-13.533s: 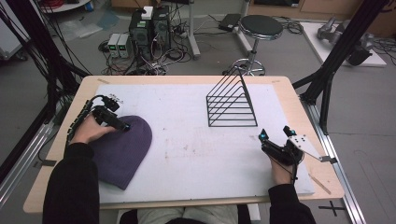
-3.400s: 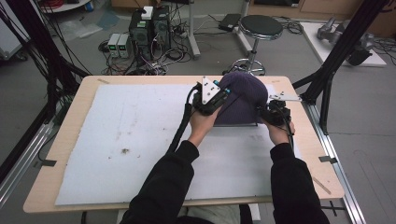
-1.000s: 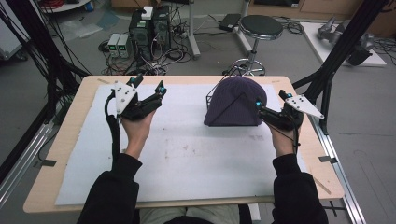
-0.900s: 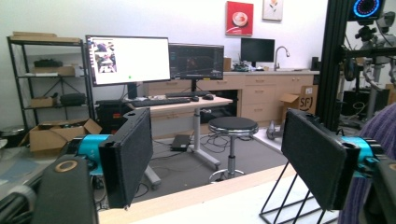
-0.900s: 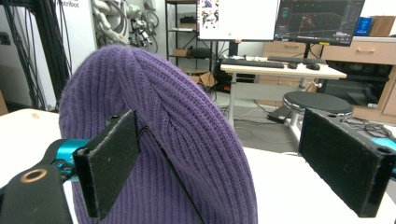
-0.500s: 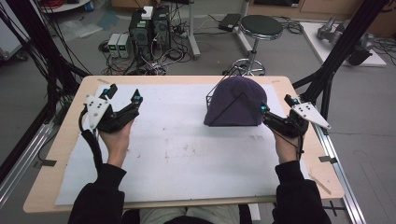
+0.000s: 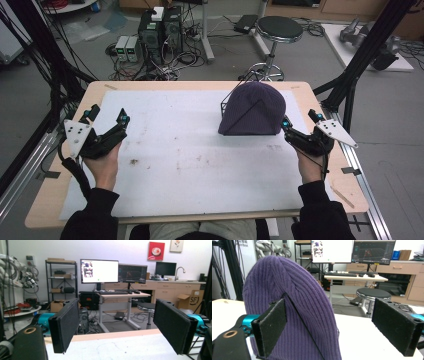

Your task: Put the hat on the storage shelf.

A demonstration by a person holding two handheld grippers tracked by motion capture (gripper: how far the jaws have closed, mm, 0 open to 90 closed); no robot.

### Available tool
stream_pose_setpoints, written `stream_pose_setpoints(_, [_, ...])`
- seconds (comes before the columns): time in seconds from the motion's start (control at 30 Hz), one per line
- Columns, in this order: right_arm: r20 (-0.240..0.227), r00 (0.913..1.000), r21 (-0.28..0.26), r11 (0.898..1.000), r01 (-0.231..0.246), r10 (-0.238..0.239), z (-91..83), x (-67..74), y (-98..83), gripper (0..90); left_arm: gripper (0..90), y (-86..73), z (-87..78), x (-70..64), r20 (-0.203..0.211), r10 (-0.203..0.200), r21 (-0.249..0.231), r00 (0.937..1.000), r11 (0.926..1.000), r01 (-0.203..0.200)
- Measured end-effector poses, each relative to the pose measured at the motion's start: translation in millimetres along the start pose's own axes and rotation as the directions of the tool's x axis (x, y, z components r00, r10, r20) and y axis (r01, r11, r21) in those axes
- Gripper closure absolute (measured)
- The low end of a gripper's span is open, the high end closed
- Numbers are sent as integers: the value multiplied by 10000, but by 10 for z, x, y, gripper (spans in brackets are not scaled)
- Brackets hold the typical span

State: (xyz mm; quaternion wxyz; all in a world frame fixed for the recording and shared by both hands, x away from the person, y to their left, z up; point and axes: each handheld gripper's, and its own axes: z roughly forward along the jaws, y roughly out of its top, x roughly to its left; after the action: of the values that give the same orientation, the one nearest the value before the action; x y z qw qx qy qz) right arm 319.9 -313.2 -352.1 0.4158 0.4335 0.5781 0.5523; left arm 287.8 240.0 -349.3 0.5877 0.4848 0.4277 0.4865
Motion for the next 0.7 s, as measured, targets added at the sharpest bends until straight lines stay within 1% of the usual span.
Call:
stream_pose_setpoints(0.13, [13, 9999, -73, 9999, -109, 109, -51, -17, -25, 120, 204, -54, -84, 71, -186, -72, -93, 9998, 9999, 70])
stream_pose_setpoints(0.2, [-6, 9999, -110, 9999, -118, 118, -71, -21, -51, 120, 204, -97, -124, 99, -197, -142, -94, 9997, 9999, 140])
stream_pose_setpoints(0.33, [42, 9999, -76, 9998, -157, 157, -110, -28, -113, 119, 204, -194, -214, 161, -330, -22, -125, 9995, 9999, 18])
stream_pose_setpoints(0.4, [40, 9997, -59, 9997, -249, 249, -136, -36, -141, 119, 204, -223, -254, 191, -383, 22, -56, 9993, 10000, -25])
stream_pose_setpoints(0.5, [2, 9997, -12, 9997, -263, 263, -173, -48, -186, 119, 204, -264, -322, 233, -499, 127, 34, 9987, 9999, -125])
stream_pose_setpoints(0.57, [-43, 9995, 85, 9994, -326, 326, -192, -47, -233, 119, 204, -293, -350, 254, -541, 127, 60, 9985, 9999, -124])
stream_pose_setpoints(0.7, [-18, 9996, 296, 9991, -296, 297, -213, -52, -329, 120, 204, -374, -401, 270, -614, 209, 230, 9979, 9995, -195])
